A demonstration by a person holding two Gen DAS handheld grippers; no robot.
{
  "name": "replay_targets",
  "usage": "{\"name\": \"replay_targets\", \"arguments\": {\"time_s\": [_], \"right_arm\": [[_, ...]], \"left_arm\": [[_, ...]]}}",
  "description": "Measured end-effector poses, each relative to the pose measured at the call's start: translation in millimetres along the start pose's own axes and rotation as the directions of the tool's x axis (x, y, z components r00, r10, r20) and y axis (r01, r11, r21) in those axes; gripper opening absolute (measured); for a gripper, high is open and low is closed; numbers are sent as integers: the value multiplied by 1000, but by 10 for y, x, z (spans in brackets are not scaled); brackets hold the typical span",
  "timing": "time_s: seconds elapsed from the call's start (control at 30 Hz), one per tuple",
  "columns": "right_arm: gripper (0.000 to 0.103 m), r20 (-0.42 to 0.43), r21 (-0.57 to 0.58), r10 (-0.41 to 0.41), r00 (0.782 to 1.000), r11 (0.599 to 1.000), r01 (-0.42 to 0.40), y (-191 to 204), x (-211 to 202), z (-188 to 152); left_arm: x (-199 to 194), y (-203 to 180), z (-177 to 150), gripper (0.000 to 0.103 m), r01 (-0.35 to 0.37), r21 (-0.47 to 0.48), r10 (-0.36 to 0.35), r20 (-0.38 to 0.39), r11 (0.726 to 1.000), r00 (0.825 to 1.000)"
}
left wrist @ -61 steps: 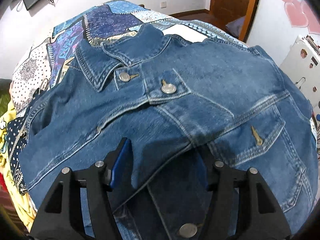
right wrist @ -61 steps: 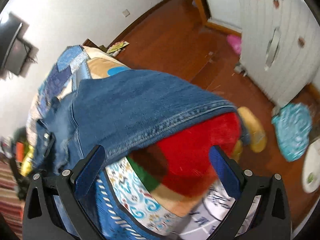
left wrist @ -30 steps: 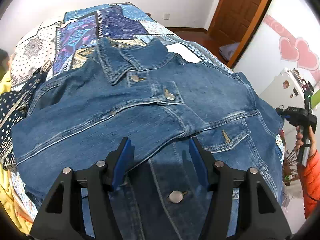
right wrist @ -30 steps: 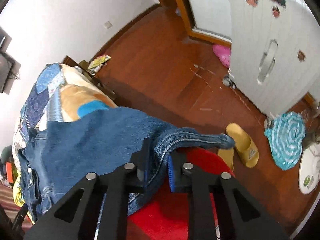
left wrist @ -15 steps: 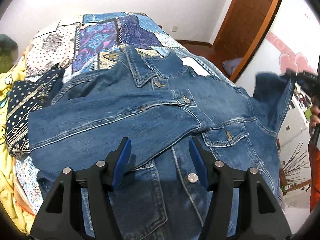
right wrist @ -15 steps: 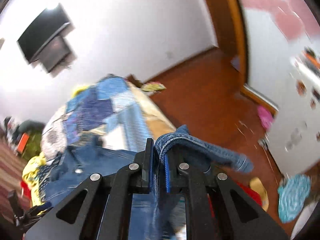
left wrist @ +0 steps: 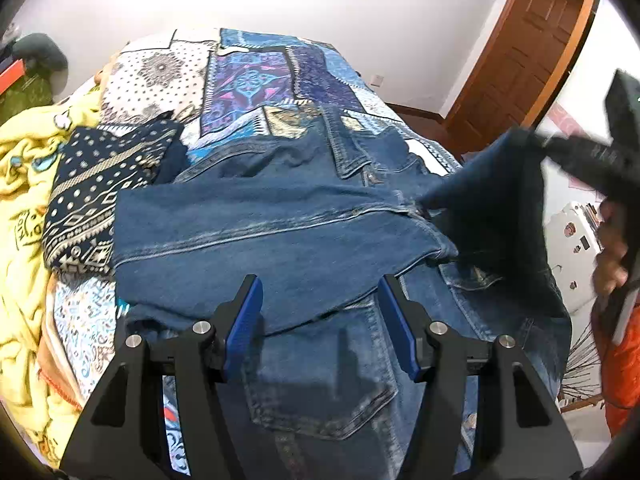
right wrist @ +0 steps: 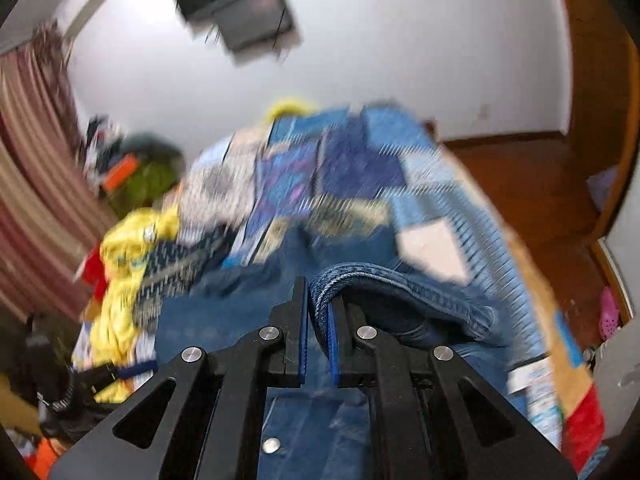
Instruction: Fold large clothes
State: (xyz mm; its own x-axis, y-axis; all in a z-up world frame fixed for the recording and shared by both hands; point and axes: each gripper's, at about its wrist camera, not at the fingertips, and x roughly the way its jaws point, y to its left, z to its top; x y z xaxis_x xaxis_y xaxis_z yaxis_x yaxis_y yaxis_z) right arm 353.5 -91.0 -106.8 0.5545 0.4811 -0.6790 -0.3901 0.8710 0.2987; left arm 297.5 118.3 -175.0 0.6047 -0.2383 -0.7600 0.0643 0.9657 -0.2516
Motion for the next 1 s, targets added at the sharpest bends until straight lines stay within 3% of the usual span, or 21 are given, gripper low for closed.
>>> {"name": "replay_targets", "arguments": {"time_s": [0.23, 0.4, 0.63, 0.7, 0.8, 0.87, 1.0], "right_arm": [[8, -137, -1, 4, 991, 1000, -5, 78, 434, -424], [8, -218, 24, -1, 976, 1000, 7, 62, 452, -723], [12, -422, 98, 21, 907, 995, 23, -16, 566, -1072], [16, -430, 109, 50, 902, 994, -3, -15, 485, -1110], [41, -462, 149, 113, 880, 988, -49, -24, 408, -1172], [44, -438, 133, 119, 891, 989, -67, -7, 308, -1213], [44, -368, 9, 8, 930, 1000, -5, 38, 77, -1180]], "left_arm": [[28, 138, -142, 59, -5, -29, 5, -22, 1000, 1000], [59, 106, -188, 59, 5, -33, -6, -31, 999, 1000], [48, -121, -214, 59, -4, 41, 5, -38, 999, 999], [37, -195, -211, 59, -5, 69, 8, -38, 998, 999], [32, -310, -206, 59, -13, 110, 18, -37, 994, 999], [33, -417, -197, 59, -20, 143, 25, -35, 990, 999], [54, -607, -144, 59, -5, 177, 12, -40, 984, 999]]}}
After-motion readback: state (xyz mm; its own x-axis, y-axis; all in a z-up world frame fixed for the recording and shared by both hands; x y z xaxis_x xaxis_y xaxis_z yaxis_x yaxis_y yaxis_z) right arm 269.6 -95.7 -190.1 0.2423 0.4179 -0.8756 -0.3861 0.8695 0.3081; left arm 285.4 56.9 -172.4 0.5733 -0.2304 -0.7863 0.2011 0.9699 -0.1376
